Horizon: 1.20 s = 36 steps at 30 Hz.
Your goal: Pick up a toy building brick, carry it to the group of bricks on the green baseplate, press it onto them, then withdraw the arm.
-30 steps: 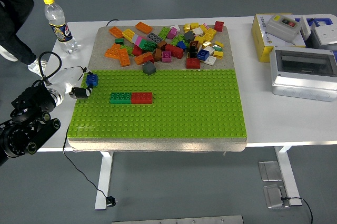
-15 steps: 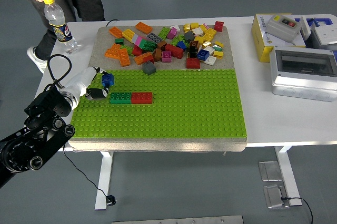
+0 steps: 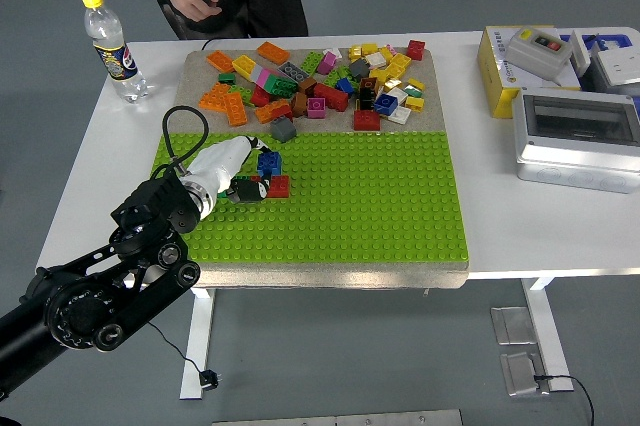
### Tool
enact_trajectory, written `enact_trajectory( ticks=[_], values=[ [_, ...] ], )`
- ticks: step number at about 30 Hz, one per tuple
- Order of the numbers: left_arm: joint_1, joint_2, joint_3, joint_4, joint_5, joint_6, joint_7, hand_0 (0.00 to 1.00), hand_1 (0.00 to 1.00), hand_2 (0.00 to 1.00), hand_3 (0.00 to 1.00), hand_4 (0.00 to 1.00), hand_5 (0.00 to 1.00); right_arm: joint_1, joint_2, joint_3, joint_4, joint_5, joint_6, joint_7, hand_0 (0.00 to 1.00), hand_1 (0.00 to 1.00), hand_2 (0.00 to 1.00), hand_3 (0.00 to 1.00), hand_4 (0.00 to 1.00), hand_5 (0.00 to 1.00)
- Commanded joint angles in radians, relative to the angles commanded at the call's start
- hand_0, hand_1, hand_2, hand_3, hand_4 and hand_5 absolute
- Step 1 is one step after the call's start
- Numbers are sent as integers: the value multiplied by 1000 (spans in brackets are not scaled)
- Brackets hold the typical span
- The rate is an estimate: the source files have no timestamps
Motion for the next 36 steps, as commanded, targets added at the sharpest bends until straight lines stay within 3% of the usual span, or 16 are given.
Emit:
enact_trajectory(
  ticks=[10,27,36],
  values=[
    [-23,-35,32,68,-2,-3,65,998,937,918,539,298,171,5,1,-6,1,3,-2,7,720,696,764,730,440,873],
    [-41,-53,78,88,-6,20,53,998,932,916,531,273,176,12,4,-21,0,10,-2,11,711,689,759,728,442,872],
    [-53,-62,103,136,-16,29,35,998,928,916,526,264,180,15,6,-31,-1,12,-2,11,710,688,759,726,443,870]
  ],
)
